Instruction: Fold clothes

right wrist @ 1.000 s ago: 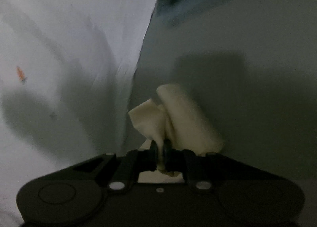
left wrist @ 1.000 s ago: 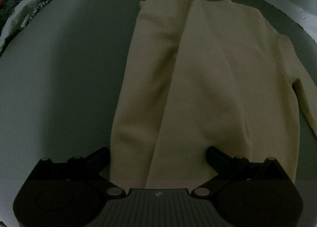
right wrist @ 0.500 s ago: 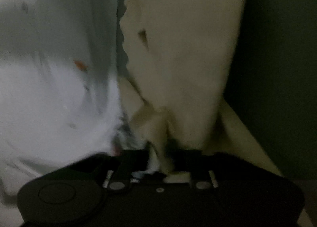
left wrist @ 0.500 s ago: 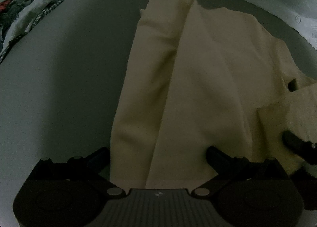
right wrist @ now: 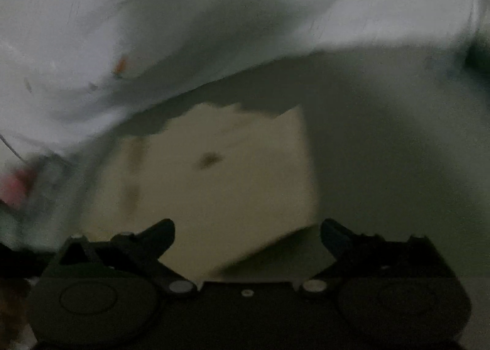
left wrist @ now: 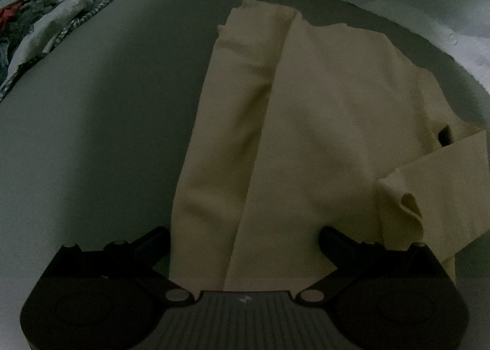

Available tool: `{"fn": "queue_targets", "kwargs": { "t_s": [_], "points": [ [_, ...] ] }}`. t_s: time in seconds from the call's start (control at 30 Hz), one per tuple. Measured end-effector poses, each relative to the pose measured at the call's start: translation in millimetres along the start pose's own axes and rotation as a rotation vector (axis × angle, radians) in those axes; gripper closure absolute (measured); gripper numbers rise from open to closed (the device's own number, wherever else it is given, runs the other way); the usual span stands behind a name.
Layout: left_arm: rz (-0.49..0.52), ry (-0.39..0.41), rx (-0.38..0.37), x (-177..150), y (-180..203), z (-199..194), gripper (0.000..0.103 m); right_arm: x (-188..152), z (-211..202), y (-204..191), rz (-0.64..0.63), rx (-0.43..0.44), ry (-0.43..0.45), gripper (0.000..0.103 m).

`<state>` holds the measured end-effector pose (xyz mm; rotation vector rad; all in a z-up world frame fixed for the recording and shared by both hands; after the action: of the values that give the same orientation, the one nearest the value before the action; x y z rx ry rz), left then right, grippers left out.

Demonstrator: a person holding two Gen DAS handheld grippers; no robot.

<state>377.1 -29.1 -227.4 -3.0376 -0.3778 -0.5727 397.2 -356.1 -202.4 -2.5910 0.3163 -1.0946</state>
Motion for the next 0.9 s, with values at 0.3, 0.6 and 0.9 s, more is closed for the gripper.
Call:
{"fn": "queue_targets", "kwargs": {
  "t_s": [0.3, 0.6, 0.9],
  "points": [
    [-0.173, 0.089, -0.121, 3, 1, -27, 0.0, -23, -1, 44, 0.039, -0.188, 0.098, 0.0],
    [-0.04, 0.227, -0.262, 19, 32, -35, 0.0, -41, -11, 41, -0.067, -0.252, 0.133, 0.0],
    [0.165, 0.238, -0.326, 25, 74, -20, 0.028, -44, -11, 42, -0.088, -0.267, 0.144, 0.0]
  ]
}}
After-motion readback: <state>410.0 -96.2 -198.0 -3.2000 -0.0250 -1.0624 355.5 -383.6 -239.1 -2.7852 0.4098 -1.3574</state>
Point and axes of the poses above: each gripper's, at about its wrist camera, not at the fingertips, and z roughly the way its jaws point, y to its right, x to its top, the point moved 2 cm from there along z, roughly the way its jaws point, and after that the axes turned 8 degrees about z, right-handed, at the moved point
